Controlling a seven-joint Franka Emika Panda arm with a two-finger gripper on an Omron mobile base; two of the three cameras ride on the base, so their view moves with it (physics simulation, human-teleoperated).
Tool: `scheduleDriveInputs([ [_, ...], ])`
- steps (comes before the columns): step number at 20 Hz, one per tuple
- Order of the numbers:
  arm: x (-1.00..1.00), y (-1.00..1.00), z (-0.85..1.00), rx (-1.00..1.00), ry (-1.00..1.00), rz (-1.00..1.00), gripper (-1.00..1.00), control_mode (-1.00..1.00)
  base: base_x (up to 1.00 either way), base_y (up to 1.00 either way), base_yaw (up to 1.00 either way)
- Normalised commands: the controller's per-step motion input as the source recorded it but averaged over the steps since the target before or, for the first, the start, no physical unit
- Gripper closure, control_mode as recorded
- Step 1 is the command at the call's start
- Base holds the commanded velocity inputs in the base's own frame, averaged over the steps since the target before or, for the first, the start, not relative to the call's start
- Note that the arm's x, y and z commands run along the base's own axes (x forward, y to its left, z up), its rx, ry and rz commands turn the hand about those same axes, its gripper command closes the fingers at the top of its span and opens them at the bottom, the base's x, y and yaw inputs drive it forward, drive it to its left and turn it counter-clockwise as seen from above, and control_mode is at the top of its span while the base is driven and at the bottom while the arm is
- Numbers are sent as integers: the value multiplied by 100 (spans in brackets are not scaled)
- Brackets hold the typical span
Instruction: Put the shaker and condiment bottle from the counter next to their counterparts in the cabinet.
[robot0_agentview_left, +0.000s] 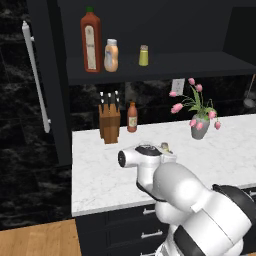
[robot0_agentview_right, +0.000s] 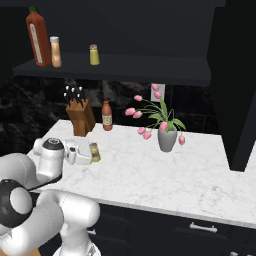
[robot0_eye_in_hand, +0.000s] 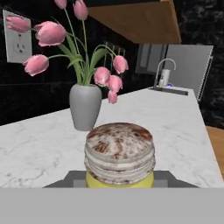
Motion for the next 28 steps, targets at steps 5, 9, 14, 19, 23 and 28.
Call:
scheduleDriveInputs([
  [5, -1, -12, 40, 0, 0, 15, 100, -100, 0, 0, 0],
  [9, 0, -14, 42, 0, 0, 13, 100, -100, 0, 0, 0],
  [14, -1, -12, 42, 2, 0, 13, 100, -100, 0, 0, 0],
  [19, -2, -5, 44, 1, 0, 13, 100, -100, 0, 0, 0],
  [23, -1, 0, 37, 0, 0, 13, 100, -100, 0, 0, 0],
  [28, -9, 0, 31, 0, 0, 16, 100, -100, 0, 0, 0],
])
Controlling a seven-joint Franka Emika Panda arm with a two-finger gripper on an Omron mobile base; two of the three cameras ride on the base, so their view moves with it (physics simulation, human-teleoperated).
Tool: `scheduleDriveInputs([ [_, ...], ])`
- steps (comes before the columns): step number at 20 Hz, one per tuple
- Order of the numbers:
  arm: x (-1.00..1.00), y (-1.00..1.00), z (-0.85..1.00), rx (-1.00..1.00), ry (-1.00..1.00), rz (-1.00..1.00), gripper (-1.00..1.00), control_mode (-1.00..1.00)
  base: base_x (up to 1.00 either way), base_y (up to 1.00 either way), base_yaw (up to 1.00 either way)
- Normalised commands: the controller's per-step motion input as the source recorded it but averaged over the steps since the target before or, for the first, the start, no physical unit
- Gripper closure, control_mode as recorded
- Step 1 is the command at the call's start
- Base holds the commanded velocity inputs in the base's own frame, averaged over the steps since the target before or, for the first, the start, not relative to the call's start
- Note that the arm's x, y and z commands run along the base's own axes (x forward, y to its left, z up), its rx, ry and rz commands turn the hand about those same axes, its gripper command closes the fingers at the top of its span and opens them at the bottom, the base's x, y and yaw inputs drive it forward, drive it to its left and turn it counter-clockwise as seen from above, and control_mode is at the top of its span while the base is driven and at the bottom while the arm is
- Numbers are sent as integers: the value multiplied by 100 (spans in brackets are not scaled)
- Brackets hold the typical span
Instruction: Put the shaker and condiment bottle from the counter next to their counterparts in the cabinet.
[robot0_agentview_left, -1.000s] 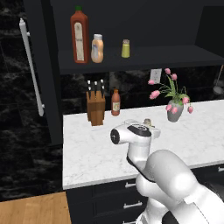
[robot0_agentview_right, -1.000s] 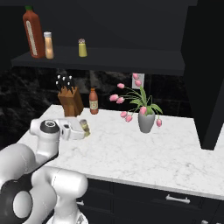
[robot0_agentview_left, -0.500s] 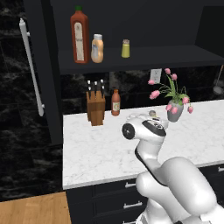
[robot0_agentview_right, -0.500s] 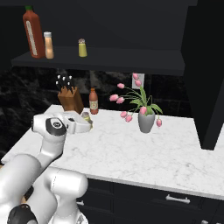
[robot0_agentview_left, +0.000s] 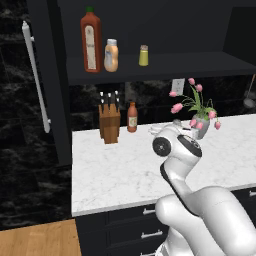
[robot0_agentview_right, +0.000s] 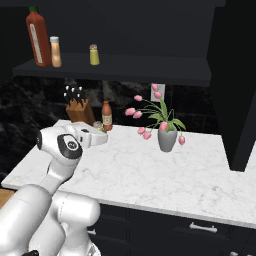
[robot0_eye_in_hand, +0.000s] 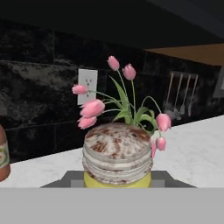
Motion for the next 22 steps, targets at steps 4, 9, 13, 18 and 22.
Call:
scheduleDriveInputs([
  [4, -14, 0, 36, 0, 0, 14, 100, -100, 0, 0, 0],
  [9, -8, 0, 43, 0, 0, 12, 100, -100, 0, 0, 0],
  [13, -3, 0, 50, 0, 0, 12, 100, -100, 0, 0, 0],
  [18, -6, 0, 55, 0, 0, 12, 100, -100, 0, 0, 0],
  [22, -22, 0, 56, 1, 0, 7, 100, -100, 0, 0, 0],
])
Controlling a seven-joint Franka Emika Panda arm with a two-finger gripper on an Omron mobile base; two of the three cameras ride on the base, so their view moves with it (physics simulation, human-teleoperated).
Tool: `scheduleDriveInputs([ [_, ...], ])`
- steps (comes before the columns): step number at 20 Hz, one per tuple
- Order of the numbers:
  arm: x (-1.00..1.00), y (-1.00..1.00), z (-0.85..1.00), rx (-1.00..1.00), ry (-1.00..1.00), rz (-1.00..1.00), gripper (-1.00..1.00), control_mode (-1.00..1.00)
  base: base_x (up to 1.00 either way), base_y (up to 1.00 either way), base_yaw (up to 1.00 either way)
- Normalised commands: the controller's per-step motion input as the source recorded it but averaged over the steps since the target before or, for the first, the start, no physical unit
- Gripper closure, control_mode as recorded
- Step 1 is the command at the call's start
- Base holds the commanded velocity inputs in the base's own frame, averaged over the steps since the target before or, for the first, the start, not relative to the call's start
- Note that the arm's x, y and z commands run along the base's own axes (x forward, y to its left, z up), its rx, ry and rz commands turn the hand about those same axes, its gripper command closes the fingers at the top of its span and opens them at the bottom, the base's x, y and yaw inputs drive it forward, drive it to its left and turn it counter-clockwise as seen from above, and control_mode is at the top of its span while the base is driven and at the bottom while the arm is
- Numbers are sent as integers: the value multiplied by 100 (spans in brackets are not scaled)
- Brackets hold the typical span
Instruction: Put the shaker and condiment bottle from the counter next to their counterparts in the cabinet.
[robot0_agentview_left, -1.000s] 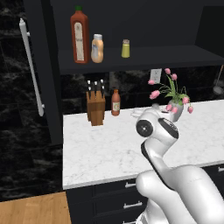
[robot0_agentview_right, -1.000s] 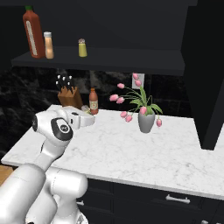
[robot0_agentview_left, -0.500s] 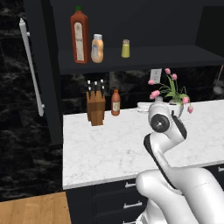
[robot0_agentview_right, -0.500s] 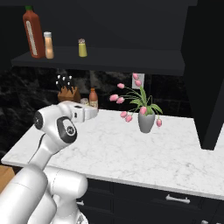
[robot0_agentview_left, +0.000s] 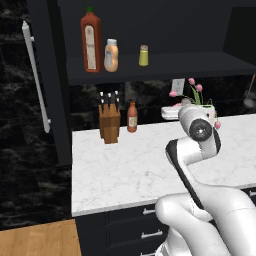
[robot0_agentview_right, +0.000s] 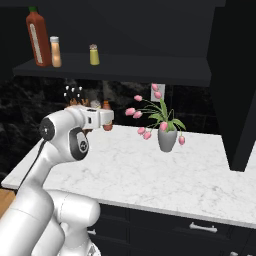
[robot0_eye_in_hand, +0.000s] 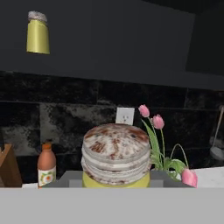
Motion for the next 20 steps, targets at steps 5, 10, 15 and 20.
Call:
scheduleDriveInputs([
  [5, -30, 0, 67, 2, 0, 5, 100, -100, 0, 0, 0],
  [10, -31, 0, 68, 2, 0, 4, 100, -100, 0, 0, 0],
  [15, -39, 0, 67, 4, 0, 1, 100, -100, 0, 0, 0],
  [20, -13, 0, 66, 2, 0, 1, 100, -100, 0, 0, 0],
])
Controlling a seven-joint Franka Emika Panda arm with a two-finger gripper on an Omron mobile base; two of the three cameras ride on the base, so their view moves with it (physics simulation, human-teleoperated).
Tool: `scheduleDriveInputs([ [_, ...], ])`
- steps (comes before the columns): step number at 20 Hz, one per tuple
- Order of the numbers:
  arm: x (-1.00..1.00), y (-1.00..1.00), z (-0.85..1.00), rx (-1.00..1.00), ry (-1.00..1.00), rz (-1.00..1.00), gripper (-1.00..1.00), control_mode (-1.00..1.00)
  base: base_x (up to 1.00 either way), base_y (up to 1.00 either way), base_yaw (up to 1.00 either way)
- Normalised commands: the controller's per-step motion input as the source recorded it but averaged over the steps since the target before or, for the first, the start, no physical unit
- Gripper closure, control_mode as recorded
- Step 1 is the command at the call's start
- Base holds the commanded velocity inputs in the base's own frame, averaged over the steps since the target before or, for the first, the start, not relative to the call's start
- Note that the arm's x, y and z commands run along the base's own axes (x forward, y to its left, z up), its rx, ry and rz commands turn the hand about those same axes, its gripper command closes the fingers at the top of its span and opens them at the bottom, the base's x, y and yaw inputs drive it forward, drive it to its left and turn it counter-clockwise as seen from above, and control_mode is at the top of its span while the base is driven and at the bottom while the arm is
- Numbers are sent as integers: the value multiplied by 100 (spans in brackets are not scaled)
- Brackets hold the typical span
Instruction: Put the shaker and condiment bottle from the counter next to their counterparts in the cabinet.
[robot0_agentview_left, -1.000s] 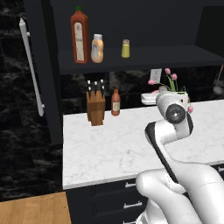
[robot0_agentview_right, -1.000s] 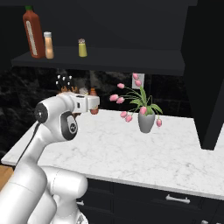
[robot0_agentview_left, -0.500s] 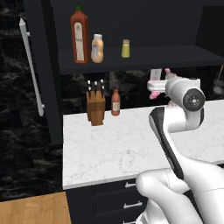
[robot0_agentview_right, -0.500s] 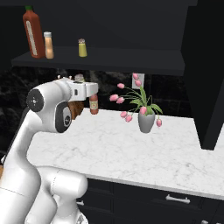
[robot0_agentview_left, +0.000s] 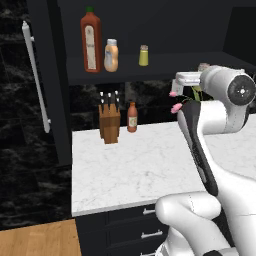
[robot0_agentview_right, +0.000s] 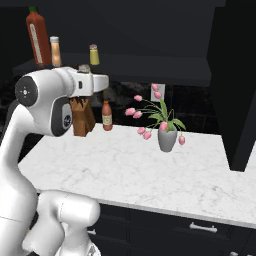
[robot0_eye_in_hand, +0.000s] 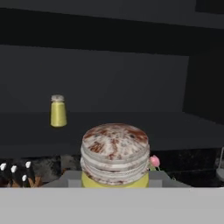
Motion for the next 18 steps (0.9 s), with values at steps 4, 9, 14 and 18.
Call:
scheduleDriveInputs([
  [4, 31, 0, 12, 0, 1, 14, 100, -100, 0, 0, 0],
  [9, 38, 11, -11, -5, 13, 12, 100, -100, 0, 0, 0],
  [14, 39, -1, 18, 2, 6, 13, 100, -100, 0, 0, 0],
  [18, 33, -1, 5, 3, 4, 6, 100, -100, 0, 0, 0],
])
